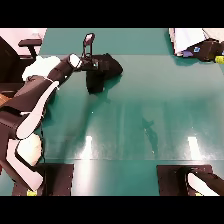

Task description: Fold the shirts.

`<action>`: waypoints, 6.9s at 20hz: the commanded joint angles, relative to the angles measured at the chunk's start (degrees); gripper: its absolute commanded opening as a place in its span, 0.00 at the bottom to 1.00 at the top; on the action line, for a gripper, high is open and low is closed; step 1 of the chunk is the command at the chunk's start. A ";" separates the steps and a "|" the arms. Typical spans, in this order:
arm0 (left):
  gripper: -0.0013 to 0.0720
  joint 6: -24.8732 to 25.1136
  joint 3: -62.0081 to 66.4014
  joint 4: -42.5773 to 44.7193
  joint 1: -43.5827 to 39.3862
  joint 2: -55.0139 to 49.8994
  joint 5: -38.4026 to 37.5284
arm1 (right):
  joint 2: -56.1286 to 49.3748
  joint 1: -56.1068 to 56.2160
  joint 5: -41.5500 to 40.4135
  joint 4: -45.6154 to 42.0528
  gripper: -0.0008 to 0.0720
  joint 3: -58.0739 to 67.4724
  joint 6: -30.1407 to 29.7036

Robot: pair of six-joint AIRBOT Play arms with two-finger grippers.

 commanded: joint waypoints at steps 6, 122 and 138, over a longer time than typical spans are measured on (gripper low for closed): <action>0.04 3.50 5.79 16.17 0.07 25.70 -3.41 | 0.28 0.04 0.28 0.00 0.04 11.34 0.00; 0.05 -1.05 -3.50 6.64 18.14 10.08 -22.01 | -27.17 -4.76 16.39 -20.81 0.06 1.97 17.77; 0.60 -4.35 -35.95 10.80 30.77 33.77 -44.50 | -10.27 -8.04 26.60 -10.36 0.50 -10.60 9.35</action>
